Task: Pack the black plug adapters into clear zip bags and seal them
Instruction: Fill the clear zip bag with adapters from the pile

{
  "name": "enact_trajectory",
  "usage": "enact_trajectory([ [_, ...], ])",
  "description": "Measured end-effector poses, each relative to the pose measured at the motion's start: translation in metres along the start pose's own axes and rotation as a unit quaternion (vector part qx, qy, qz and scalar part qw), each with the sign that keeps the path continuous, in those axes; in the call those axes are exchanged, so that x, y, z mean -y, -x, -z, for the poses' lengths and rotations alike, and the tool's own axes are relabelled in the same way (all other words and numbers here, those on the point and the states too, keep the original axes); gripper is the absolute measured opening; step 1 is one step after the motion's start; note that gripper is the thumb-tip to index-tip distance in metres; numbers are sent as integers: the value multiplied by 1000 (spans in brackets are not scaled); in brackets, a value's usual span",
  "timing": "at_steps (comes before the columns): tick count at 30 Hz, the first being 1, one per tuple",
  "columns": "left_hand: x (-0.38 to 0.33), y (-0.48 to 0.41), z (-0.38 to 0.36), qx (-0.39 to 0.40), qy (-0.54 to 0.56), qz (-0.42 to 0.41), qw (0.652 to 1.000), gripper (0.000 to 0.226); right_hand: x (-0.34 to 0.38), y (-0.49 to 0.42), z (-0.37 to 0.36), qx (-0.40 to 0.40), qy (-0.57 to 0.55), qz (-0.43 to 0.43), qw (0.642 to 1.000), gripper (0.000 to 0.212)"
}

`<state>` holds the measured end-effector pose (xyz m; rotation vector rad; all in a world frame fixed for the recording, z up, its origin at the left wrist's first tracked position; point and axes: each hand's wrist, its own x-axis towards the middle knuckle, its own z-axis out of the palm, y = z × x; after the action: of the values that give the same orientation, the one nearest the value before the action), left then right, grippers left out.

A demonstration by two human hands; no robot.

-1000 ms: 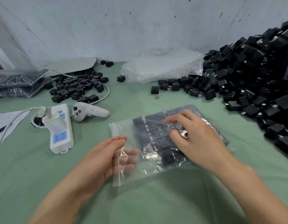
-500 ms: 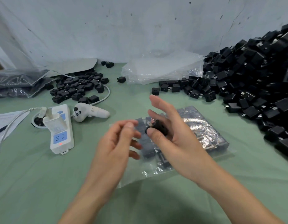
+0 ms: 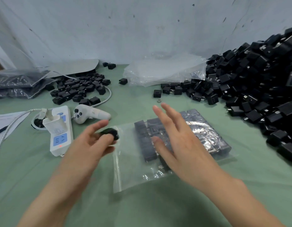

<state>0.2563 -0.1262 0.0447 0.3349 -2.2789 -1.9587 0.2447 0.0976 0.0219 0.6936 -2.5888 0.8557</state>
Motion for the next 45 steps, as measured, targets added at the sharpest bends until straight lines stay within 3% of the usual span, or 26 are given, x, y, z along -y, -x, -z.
enact_trajectory([
  [2,14,-6,18,-69,-213,-37,974,25,-10,0,1,23,28,-50,998,59],
  [3,22,-8,22,-77,-265,-46,960,23,-14,0,2,34,47,-66,996,57],
  [6,37,-7,22,-35,-316,-54,947,16,-23,1,2,56,83,-97,990,53],
  [8,44,-5,20,-1,-329,-62,942,23,-25,1,2,62,88,-110,988,51],
  [17,44,-3,28,143,-316,-102,932,50,-20,3,1,13,58,-113,992,45],
  [21,43,-3,34,163,-306,-102,932,38,-20,3,0,5,51,-114,992,44],
  [24,40,0,38,220,-303,-96,922,37,-20,3,-1,6,50,-116,992,45],
  [26,39,0,41,205,-278,-71,936,42,-20,2,-1,9,50,-117,992,46],
  [29,36,-3,30,72,-178,-52,980,32,-22,2,-2,13,56,-115,992,47],
  [31,32,-1,14,50,-132,-22,990,28,-23,1,-3,16,60,-104,993,46],
  [37,33,13,-10,124,-219,-55,966,46,-25,3,-11,93,70,-51,992,34],
  [45,30,11,-11,189,-157,-24,969,52,-29,4,-14,110,73,-40,990,37],
])
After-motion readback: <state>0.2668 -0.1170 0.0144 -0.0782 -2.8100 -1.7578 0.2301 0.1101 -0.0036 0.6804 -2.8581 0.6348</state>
